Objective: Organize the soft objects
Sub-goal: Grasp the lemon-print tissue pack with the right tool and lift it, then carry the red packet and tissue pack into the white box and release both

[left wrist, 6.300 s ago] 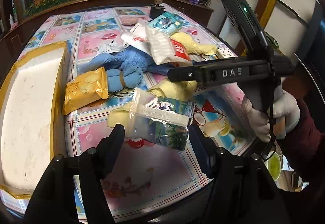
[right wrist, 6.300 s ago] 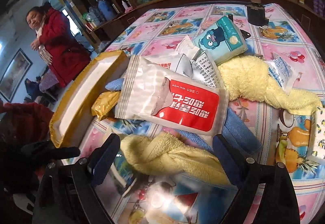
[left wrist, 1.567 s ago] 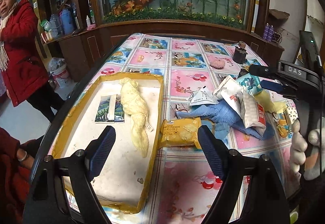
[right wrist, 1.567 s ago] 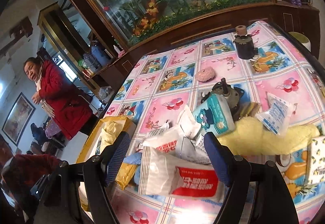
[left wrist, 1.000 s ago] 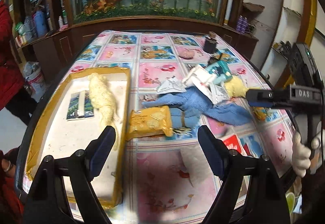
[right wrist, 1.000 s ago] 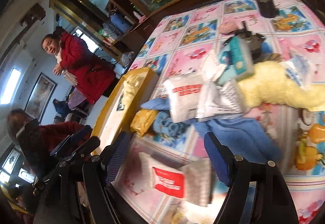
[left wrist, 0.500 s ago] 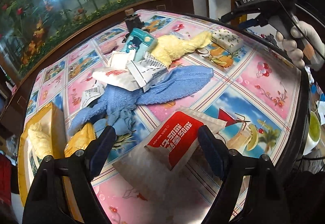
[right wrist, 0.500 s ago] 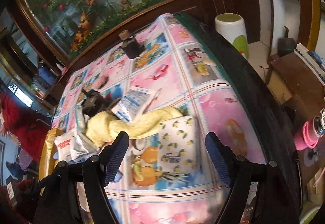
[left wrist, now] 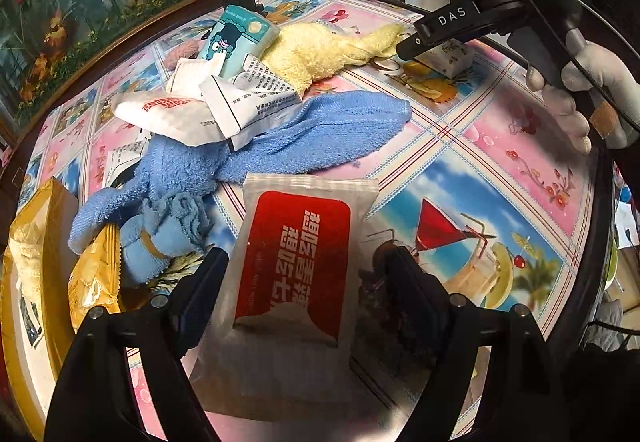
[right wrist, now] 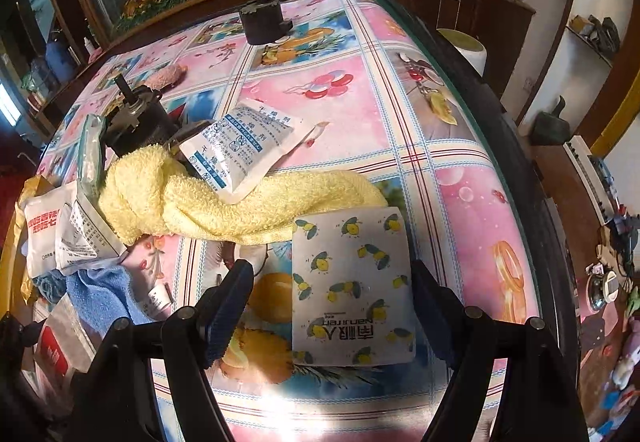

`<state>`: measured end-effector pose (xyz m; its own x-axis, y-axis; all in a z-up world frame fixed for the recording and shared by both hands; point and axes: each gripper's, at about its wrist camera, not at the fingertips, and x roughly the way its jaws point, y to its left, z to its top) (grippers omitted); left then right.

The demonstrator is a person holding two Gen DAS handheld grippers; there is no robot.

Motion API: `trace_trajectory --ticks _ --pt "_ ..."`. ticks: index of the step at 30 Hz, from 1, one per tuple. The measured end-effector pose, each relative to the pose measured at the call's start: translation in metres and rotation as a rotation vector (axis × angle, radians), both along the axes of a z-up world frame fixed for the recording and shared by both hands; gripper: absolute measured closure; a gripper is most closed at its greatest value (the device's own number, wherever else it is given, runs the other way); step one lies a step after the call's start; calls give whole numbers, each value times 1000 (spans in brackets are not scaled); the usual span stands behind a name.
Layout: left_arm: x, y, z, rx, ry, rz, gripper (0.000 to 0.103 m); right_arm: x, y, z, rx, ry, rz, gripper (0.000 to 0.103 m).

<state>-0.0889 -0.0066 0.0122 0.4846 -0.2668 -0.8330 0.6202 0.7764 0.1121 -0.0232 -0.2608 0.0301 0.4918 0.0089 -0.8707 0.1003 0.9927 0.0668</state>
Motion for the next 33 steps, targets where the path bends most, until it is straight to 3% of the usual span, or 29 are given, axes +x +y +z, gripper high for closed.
trace_trajectory --ticks 7,9,10,11,19,25,33 --pt "10 -4 -4 -47 44 79 20 1 9 -3 -41 10 12 22" --pt "11 -1 -4 -74 61 105 37 -2 12 -4 -65 11 18 24" --pt "12 2 -1 -109 77 113 58 -2 13 -4 -72 10 20 33" --pt "12 5 1 -122 89 126 58 -4 13 -4 -74 12 23 49" --pt "-17 38 43 -283 41 183 59 -27 12 15 7 -23 21 49" --pt "-39 95 86 -395 -50 283 59 -61 38 62 66 -139 98 49" --pt "-43 199 103 -366 -136 540 59 -89 116 128 157 -271 323 49"
